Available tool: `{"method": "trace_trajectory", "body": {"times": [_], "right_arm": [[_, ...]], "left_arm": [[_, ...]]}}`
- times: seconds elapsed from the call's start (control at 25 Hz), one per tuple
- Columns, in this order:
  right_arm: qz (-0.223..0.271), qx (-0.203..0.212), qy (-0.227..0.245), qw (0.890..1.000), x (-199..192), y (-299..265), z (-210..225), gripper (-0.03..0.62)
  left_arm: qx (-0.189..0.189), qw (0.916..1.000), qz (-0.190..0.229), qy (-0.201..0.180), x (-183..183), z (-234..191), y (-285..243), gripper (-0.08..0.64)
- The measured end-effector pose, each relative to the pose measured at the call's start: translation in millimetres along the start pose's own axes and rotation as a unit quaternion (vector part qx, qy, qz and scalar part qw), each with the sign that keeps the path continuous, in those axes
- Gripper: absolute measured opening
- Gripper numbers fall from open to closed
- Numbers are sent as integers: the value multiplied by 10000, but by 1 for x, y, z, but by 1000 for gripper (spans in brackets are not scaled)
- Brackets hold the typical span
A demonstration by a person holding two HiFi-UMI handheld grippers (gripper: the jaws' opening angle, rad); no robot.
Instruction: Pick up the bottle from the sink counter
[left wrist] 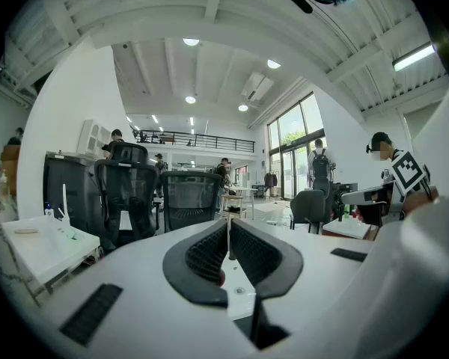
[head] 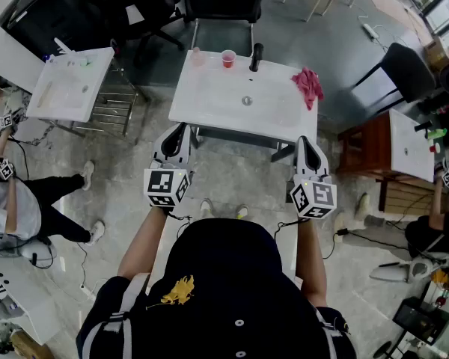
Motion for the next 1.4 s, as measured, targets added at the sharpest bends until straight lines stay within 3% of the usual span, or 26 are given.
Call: {"method": "trace_trajectory", "body": {"times": [0.52,0.72,1.0,1.4], "right_arm": [[107,-100,139,9998,9,-14,17,28],[103,-14,-27,9999,7,-15,33,28],[74,-4,-177,9998,-1,-18,59,28],[-42,549,-139,9984,2,-50,78,28]], "left_arm": [[-29,9998,190,75,7,6,-20,32],[-7,9999,102,88,3,20,-30,32],[221,9996,55,164,-1,28,-35,32],[720,9973,-65,135,-7,49,-39,32]]}}
Point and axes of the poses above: the fingertips, and each gripper's own axes: y backward along the fingers, z to its right, x out of its top, the point moved 7 cm from there along y, backward along the fingers, and after that the axes turned 3 degrees about z, right-handed, at the moved point
